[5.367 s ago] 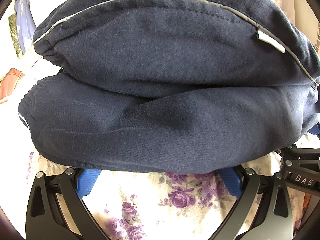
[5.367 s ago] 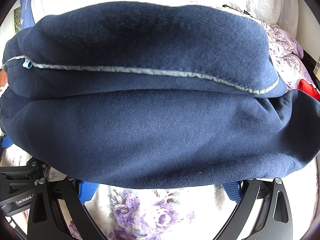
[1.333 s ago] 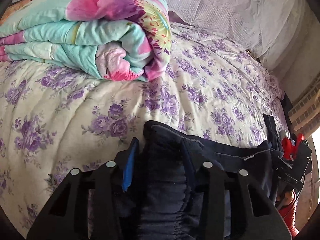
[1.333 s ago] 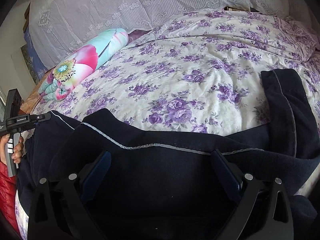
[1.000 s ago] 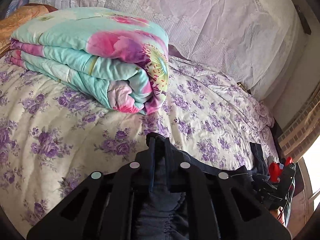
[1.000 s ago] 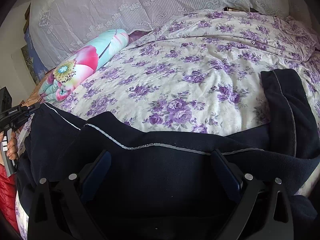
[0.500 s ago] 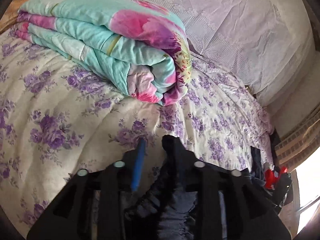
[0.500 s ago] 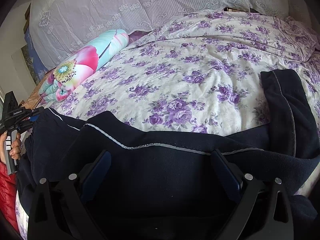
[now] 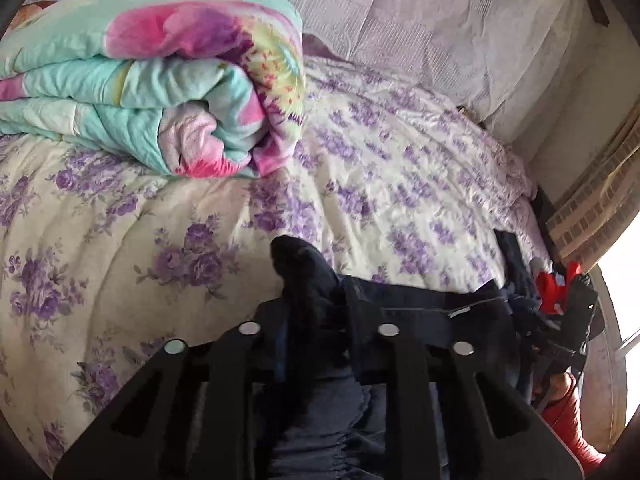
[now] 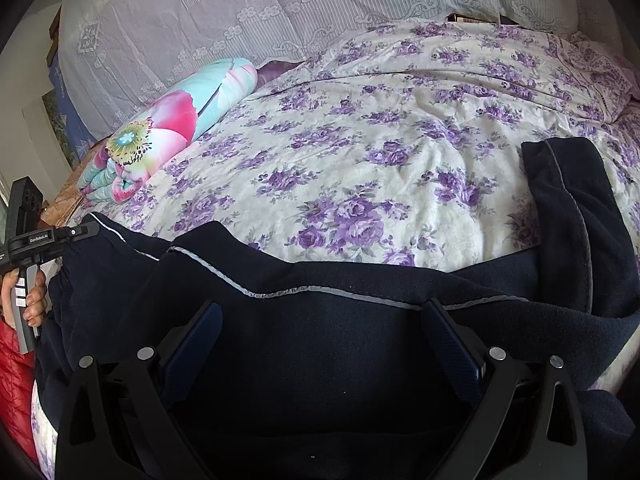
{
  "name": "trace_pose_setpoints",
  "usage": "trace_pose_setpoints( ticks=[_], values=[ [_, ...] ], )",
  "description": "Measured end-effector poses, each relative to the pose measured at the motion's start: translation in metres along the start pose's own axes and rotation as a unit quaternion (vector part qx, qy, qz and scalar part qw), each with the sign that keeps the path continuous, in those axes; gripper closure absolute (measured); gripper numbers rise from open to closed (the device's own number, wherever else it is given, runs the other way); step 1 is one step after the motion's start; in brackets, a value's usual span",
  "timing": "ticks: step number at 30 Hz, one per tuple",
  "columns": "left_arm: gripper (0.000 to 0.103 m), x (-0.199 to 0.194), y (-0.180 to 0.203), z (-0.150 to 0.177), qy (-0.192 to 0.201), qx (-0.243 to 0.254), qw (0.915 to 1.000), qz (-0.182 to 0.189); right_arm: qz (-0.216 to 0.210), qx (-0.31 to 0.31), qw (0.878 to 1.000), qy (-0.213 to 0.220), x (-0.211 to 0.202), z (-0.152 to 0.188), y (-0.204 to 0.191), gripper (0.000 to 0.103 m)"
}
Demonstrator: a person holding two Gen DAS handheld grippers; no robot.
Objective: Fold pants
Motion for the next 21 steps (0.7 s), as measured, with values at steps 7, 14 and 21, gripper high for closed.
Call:
trace_pose_setpoints(
  ticks=[7, 14, 21],
  values=[
    [0.087, -0.092, 0.008, -0.009, 0.187, -0.04, 0.9815, 0.014, -0.012, 0.016, 0.999, 0.048, -0.021, -0.002, 0.001, 0.004],
    [0.086, -0.021, -0.114, -0.001, 0.088, -0.23, 0.9689, -0.024, -0.028, 0.011, 0.995, 0.092, -0.047, -0.021, -0.018, 0.004],
    [0.083, -0.022, -0.108, -0.004, 0.091, -0.208, 0.9731, -0.039, 0.043, -0.033, 0.998, 0.021, -0.004, -0.035, -0.042, 0.004]
  ],
)
Point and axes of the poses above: each gripper's, at about its wrist camera, not at the fingertips, and x roughly the way its jaws point, y to its right, z to its underside, the point moved 3 cm from there along x, roughly the way its jaws point, and after that the axes turned 13 degrees about -y, right-handed, at the moved point
